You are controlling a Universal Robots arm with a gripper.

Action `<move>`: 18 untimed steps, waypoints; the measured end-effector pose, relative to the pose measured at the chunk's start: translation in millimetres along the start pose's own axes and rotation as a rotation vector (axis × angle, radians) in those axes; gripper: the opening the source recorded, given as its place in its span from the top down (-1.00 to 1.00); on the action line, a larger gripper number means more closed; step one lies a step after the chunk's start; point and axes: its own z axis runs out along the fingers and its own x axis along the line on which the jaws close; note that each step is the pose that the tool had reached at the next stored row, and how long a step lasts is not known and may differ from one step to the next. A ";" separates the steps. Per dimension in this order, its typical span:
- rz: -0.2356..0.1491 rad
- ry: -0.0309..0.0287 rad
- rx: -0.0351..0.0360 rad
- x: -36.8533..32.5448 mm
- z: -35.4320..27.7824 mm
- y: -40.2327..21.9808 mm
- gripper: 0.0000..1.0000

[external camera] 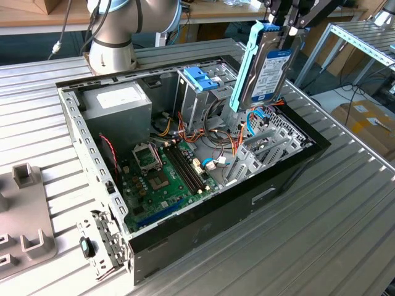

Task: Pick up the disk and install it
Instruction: 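Pick up the disk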

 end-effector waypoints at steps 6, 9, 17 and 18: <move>0.000 0.0002 0.0000 1.2 0.1 -0.1 0.30; 0.000 0.0002 0.0000 1.4 0.1 -0.1 0.30; 0.000 0.0002 0.0000 3.6 0.3 -0.3 0.30; 0.000 0.0002 0.0000 4.2 0.4 -0.3 0.30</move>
